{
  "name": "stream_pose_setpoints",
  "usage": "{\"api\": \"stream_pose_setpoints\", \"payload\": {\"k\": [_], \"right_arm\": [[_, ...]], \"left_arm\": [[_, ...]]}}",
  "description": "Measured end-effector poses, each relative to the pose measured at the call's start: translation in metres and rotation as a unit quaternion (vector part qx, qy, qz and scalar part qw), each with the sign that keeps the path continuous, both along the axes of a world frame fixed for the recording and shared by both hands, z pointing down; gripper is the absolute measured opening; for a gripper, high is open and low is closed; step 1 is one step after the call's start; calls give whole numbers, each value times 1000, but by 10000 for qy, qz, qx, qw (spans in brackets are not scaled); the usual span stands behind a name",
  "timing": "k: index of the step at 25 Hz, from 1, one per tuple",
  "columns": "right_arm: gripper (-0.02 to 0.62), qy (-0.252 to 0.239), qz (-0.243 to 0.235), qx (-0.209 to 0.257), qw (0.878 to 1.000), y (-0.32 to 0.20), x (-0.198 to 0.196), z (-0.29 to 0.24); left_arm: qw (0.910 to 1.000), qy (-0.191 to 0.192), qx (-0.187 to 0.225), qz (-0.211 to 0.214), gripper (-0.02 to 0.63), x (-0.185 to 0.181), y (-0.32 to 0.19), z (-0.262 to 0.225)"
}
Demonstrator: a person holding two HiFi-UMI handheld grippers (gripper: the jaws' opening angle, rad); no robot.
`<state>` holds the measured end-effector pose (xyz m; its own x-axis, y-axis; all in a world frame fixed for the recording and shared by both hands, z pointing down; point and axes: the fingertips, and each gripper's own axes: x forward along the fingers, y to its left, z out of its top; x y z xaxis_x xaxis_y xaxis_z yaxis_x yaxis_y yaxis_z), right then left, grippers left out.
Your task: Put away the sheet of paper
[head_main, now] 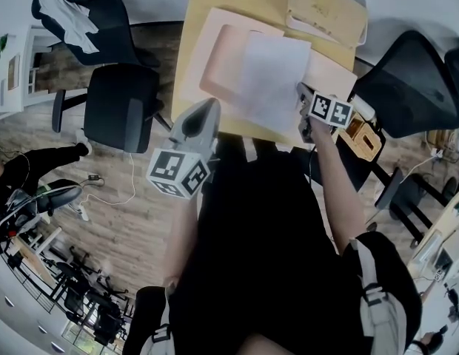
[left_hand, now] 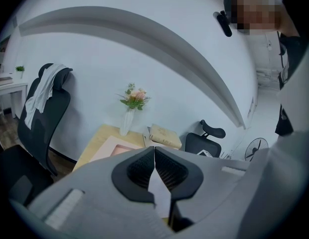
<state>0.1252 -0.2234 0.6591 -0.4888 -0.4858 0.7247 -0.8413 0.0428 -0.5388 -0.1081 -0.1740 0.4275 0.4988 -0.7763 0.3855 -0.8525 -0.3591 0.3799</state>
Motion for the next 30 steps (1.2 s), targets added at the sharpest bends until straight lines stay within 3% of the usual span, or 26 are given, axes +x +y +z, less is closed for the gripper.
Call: {"api": "stream_pose_setpoints", "payload": {"k": [5, 16, 30], "right_arm": [[2, -41, 383, -46, 9992, -11, 1, 3], [2, -229, 618, -347, 9972, -12, -34, 14], [2, -142, 509, -416, 9977, -27, -94, 22]], "left_arm": [[10000, 4, -25, -33, 11, -8, 0, 1], [10000, 30, -71, -45, 11, -24, -8, 3], [9999, -35, -94, 14, 11, -41, -20, 5]]}}
